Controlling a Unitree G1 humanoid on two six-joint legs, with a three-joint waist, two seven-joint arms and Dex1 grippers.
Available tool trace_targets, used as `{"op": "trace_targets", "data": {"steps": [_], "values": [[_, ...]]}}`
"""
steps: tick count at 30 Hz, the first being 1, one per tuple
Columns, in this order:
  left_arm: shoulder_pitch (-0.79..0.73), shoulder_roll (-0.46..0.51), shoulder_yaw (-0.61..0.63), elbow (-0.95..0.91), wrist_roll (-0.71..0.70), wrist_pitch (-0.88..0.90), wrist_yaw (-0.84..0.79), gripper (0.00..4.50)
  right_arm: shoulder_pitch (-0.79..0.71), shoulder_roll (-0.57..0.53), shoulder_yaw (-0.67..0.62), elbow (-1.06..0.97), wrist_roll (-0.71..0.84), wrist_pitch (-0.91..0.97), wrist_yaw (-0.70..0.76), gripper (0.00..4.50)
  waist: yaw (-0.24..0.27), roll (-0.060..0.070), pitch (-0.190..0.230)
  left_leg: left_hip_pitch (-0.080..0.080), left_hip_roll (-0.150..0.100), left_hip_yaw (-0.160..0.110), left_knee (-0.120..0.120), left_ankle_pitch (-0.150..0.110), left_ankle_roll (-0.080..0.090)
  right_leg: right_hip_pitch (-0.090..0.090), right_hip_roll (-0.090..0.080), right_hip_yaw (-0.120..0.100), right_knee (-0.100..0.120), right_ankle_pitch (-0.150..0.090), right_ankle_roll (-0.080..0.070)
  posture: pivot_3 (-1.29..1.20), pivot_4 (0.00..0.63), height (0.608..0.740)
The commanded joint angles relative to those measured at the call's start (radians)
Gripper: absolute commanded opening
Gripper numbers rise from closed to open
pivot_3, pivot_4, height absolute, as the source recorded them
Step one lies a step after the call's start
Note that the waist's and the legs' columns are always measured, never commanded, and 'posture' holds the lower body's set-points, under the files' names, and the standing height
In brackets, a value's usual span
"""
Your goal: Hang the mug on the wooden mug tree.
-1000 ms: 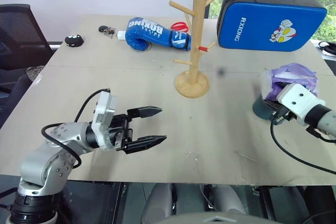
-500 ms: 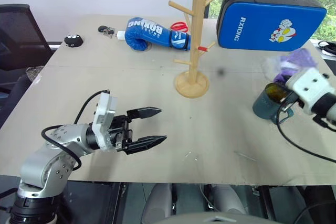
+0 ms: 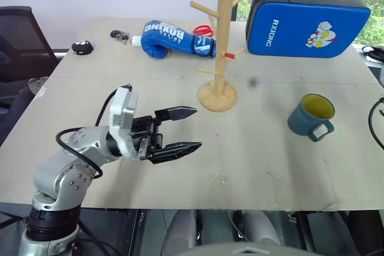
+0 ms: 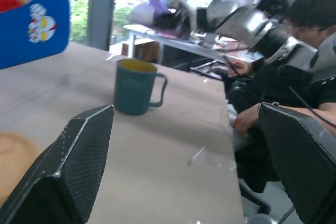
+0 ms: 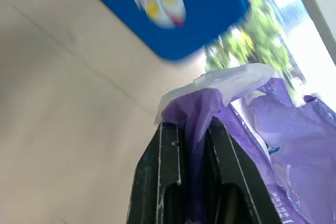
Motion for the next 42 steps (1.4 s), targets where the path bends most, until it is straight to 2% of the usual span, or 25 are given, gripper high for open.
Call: {"op": "trace_targets", "data": {"steps": [1, 2, 3, 4, 6, 7, 8, 10, 12, 17, 21, 25, 27, 30, 35, 42], "values": [[-0.031, 0.002, 0.005, -0.039, -0.039, 0.015, 0.021, 4.50, -0.033, 0.040, 0.063, 0.145, -0.026, -0.109, -0.037, 0.03, -0.010, 0.000, 0.000, 0.000, 0.000, 0.000, 0.000, 0.000, 0.000, 0.000, 0.000, 0.000, 0.000, 0.000, 0.000, 0.00, 0.150, 0.740], [-0.033, 0.003, 0.003, -0.041, -0.040, 0.018, 0.023, 4.50, -0.032, 0.045, 0.085, 0.174, -0.027, -0.128, -0.021, 0.03, -0.014, 0.001, 0.000, 0.000, 0.000, 0.000, 0.000, 0.000, 0.000, 0.000, 0.000, 0.000, 0.000, 0.000, 0.000, 0.00, 0.150, 0.740], [-0.035, 0.003, 0.001, -0.043, -0.042, 0.021, 0.025, 4.50, -0.033, 0.049, 0.101, 0.202, -0.034, -0.153, -0.022, 0.61, -0.015, 0.002, 0.000, 0.000, 0.000, 0.000, 0.000, 0.000, 0.000, 0.000, 0.001, 0.001, 0.000, 0.001, 0.001, 0.00, 0.150, 0.740], [-0.036, 0.003, 0.001, -0.045, -0.044, 0.023, 0.027, 4.50, -0.033, 0.053, 0.109, 0.219, -0.034, -0.172, -0.022, 0.84, -0.017, 0.003, 0.001, 0.000, 0.000, 0.000, 0.000, 0.000, 0.000, 0.000, 0.001, 0.001, 0.000, 0.001, 0.002, 0.00, 0.150, 0.740], [-0.042, 0.000, 0.000, -0.050, -0.059, 0.034, 0.035, 4.50, -0.018, 0.058, 0.133, 0.235, -0.025, -0.197, 0.002, 1.65, -0.016, 0.004, 0.001, 0.000, 0.000, 0.000, 0.000, 0.000, 0.000, 0.000, 0.001, 0.002, 0.000, 0.002, 0.003, 0.00, 0.150, 0.740], [-0.044, 0.000, 0.000, -0.052, -0.066, 0.038, 0.034, 4.50, -0.002, 0.054, 0.134, 0.226, -0.018, -0.205, 0.017, 2.24, -0.016, 0.004, 0.001, 0.000, 0.000, 0.000, 0.000, 0.000, 0.000, 0.000, 0.001, 0.002, 0.000, 0.002, 0.004, 0.00, 0.150, 0.740], [-0.045, 0.001, -0.001, -0.054, -0.071, 0.040, 0.032, 4.50, 0.009, 0.051, 0.134, 0.219, -0.015, -0.212, 0.025, 2.53, -0.015, 0.003, 0.001, 0.000, 0.000, 0.000, 0.000, 0.000, 0.000, 0.000, 0.001, 0.001, 0.000, 0.002, 0.004, 0.00, 0.150, 0.740], [-0.049, 0.002, -0.002, -0.052, -0.073, 0.044, 0.030, 4.50, 0.056, 0.038, 0.076, 0.122, 0.032, -0.188, 0.062, 3.55, -0.011, 0.003, 0.001, 0.000, 0.000, 0.000, 0.000, 0.000, 0.000, 0.000, 0.001, 0.001, 0.000, 0.002, 0.004, 0.00, 0.150, 0.740], [-0.051, 0.006, -0.006, -0.047, -0.069, 0.047, 0.024, 4.50, 0.121, 0.041, -0.011, -0.038, 0.143, -0.087, 0.126, 4.41, -0.006, 0.004, 0.001, -0.001, 0.000, -0.001, 0.000, 0.000, 0.000, 0.000, 0.000, 0.000, 0.000, 0.002, 0.004, 0.00, 0.150, 0.740], [-0.021, 0.029, -0.030, -0.018, -0.010, 0.028, -0.027, 4.50, 0.292, 0.099, -0.216, -0.447, 0.476, 0.329, 0.185, 4.41, -0.004, 0.005, 0.001, 0.000, 0.001, -0.001, 0.000, 0.000, 0.000, 0.000, 0.000, 0.000, 0.000, 0.002, 0.004, 0.00, 0.150, 0.740], [-0.010, 0.035, -0.044, 0.009, 0.045, -0.005, -0.063, 4.50, 0.392, 0.211, -0.266, -0.714, 0.615, 0.544, 0.055, 4.41, -0.004, 0.002, 0.000, 0.001, 0.002, -0.003, -0.001, 0.000, 0.000, 0.001, 0.001, -0.002, 0.000, 0.002, 0.004, 0.00, 0.150, 0.740], [-0.021, 0.028, -0.044, 0.014, 0.058, -0.007, -0.067, 4.50, 0.405, 0.391, -0.134, -0.901, 0.530, 0.630, -0.212, 4.41, -0.006, 0.002, -0.001, 0.000, 0.001, -0.001, 0.000, 0.000, 0.000, 0.001, 0.000, 0.000, 0.000, -0.001, 0.002, 0.00, 0.150, 0.740], [-0.027, 0.027, -0.047, 0.018, 0.061, -0.005, -0.070, 4.50, 0.383, 0.475, -0.050, -0.935, 0.464, 0.659, -0.340, 4.41, -0.010, 0.000, -0.001, 0.001, 0.001, -0.002, 0.000, 0.000, 0.000, 0.001, 0.000, 0.000, 0.000, -0.001, 0.002, 0.00, 0.150, 0.740], [-0.031, 0.032, -0.050, 0.020, 0.066, -0.003, -0.075, 4.50, 0.355, 0.555, 0.055, -0.932, 0.376, 0.662, -0.456, 4.41, -0.011, 0.001, -0.001, 0.000, 0.000, -0.001, 0.000, 0.000, -0.001, 0.000, -0.001, 0.001, 0.001, -0.001, 0.002, 0.00, 0.150, 0.740], [-0.017, 0.059, -0.046, 0.012, 0.076, 0.004, -0.091, 4.50, 0.316, 0.641, 0.132, -0.892, 0.301, 0.643, -0.540, 4.41, -0.011, 0.001, -0.001, -0.001, 0.000, -0.002, -0.001, 0.003, -0.005, -0.001, 0.000, 0.000, 0.000, 0.000, 0.000, 0.00, 0.150, 0.740], [0.004, 0.072, -0.027, -0.009, 0.070, 0.012, -0.075, 4.50, 0.294, 0.662, 0.142, -0.782, 0.196, 0.581, -0.588, 4.41, -0.012, 0.001, -0.001, -0.001, 0.000, -0.001, -0.002, 0.002, -0.005, -0.001, 0.000, 0.000, -0.001, -0.001, 0.000, 0.00, 0.150, 0.740]]}}
